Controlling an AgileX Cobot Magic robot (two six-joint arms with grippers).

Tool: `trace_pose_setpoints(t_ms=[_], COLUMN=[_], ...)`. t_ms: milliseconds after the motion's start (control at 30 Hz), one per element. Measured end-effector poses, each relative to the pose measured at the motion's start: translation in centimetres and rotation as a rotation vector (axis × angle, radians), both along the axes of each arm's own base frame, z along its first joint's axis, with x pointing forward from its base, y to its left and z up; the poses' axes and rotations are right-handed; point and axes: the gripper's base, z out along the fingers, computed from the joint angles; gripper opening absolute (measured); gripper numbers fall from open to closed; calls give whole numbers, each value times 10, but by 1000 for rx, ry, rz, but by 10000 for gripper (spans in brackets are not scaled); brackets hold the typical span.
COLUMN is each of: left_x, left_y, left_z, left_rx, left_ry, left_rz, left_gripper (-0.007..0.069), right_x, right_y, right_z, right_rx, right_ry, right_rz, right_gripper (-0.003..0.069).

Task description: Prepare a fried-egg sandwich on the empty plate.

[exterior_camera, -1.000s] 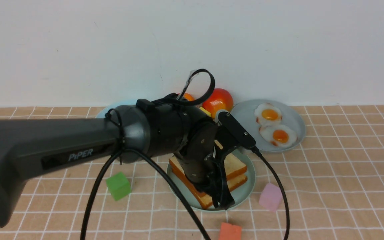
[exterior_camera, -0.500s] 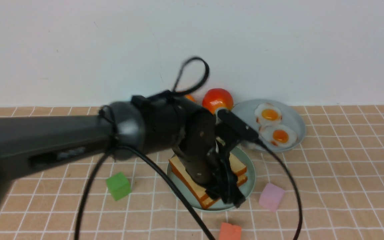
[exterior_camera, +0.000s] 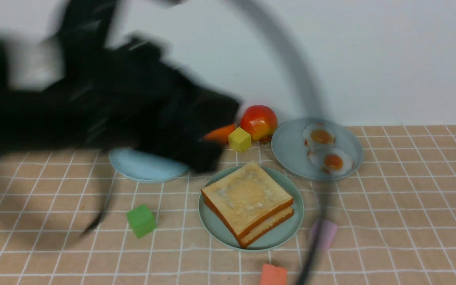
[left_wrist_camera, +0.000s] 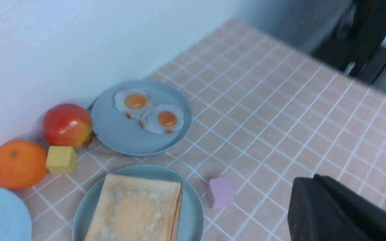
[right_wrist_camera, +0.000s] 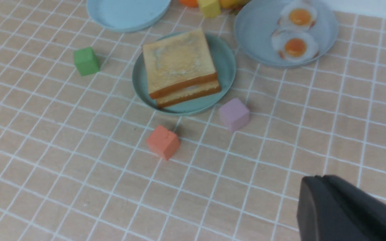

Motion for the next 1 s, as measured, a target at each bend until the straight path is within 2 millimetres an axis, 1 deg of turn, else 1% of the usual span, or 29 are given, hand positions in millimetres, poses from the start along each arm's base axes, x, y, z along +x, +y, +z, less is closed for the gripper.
trace_pose_setpoints(t_ms=[67,100,133,167,200,233,300,367,433,467,500,533,600,700,733,800,867,1000], left_x=[-19,-22,-37,-36,-50,-51,-66,-79,-82,-87,-88,-90,-91,-91,-91,-91,-91,-91], left_y=[19,22,38,38,53,55,73,89,93,99,100,103,103,103,103,102,102,101], left_z=[-20,-25,-40,-44,-63,-64,-81,-90,-95,-102,-102,-109,-113,-122,-123,-125,-126,-128], left_rx=[-28,-36,-89,-86,-141,-155,-238,-333,-349,-381,-387,-391,-386,-367,-367,-351,-345,-330], left_ry=[-18,-22,-53,-49,-79,-92,-164,-254,-268,-297,-301,-305,-301,-283,-282,-266,-260,-244], left_rz=[18,22,45,48,73,80,115,147,153,163,164,166,166,165,166,159,157,150], left_gripper=[-13,-13,-13,-13,-13,-13,-13,-13,-13,-13,-13,-13,-13,-13,-13,-13,-13,-13], right_x=[-8,-11,-17,-18,-24,-24,-30,-34,-32,-29,-28,-21,-16,1,3,13,16,24], right_y=[-3,-4,-6,-7,-8,-8,-9,-10,-10,-10,-10,-10,-9,-9,-9,-10,-10,-9], right_z=[-2,-3,-8,-8,-17,-17,-30,-41,-44,-52,-54,-60,-63,-78,-81,-93,-101,-128], right_rx=[-1,1,12,15,39,43,83,132,145,183,188,221,249,322,325,354,360,349], right_ry=[-30,-35,-48,-50,-60,-63,-71,-102,-110,-137,-134,-153,-176,-255,-254,-306,-314,-272], right_rz=[-22,-29,-46,-50,-66,-69,-93,-120,-128,-149,-154,-174,-185,-222,-226,-251,-261,-280], right_gripper=[-1,-1,-1,-1,-1,-1,0,0,0,0,0,0,0,3,3,4,5,11])
